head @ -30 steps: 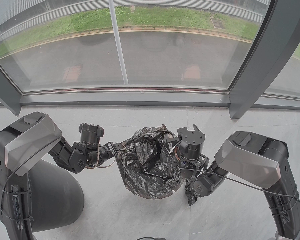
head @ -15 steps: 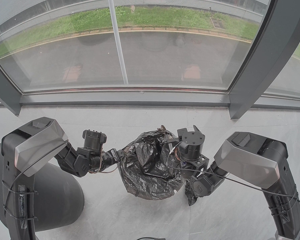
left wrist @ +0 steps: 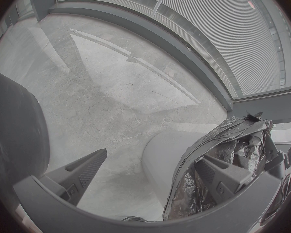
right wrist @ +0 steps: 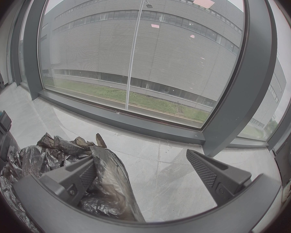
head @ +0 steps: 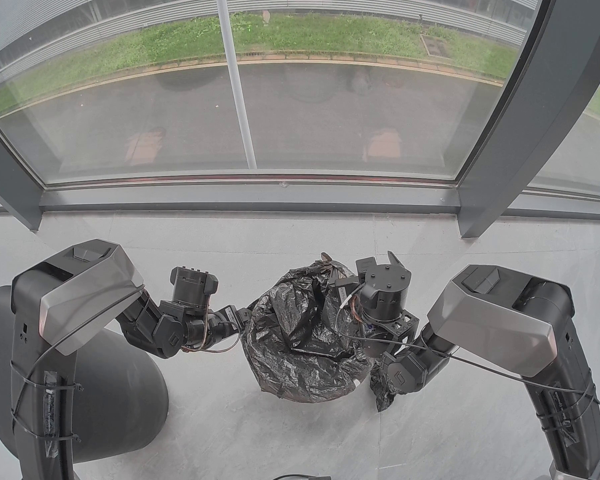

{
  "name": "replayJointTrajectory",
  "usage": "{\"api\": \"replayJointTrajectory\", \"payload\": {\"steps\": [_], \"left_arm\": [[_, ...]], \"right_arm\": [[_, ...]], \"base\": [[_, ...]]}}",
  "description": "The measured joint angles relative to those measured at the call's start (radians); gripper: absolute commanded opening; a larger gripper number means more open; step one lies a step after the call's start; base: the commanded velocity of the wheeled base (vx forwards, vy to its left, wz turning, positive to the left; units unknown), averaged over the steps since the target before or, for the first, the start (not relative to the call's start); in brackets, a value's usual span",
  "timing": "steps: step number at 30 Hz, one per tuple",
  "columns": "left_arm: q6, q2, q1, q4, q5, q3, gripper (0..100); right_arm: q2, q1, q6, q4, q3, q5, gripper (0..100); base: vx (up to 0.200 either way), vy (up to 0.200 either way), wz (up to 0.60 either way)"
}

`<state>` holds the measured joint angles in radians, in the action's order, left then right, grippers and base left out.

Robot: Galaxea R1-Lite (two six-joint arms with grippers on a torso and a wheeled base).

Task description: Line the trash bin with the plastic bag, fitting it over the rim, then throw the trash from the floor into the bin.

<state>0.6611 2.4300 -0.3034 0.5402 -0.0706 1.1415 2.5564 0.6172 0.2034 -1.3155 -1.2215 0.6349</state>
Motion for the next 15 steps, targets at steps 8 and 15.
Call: {"api": "replayJointTrajectory", "payload": {"steps": [8, 15], "left_arm": [[0.004, -0.005, -0.002, 0.006, 0.003, -0.011, 100], [0.011, -0.087, -0.010, 0.010, 0.004, -0.072, 100]], "right_arm": [[-0.001, -0.004, -0.001, 0.000, 0.004, 0.000, 100], [-0.028, -0.015, -0.003, 0.013, 0.009, 0.000, 100]], "base": [[0.000, 0.000, 0.00], [0.000, 0.000, 0.00]]}}
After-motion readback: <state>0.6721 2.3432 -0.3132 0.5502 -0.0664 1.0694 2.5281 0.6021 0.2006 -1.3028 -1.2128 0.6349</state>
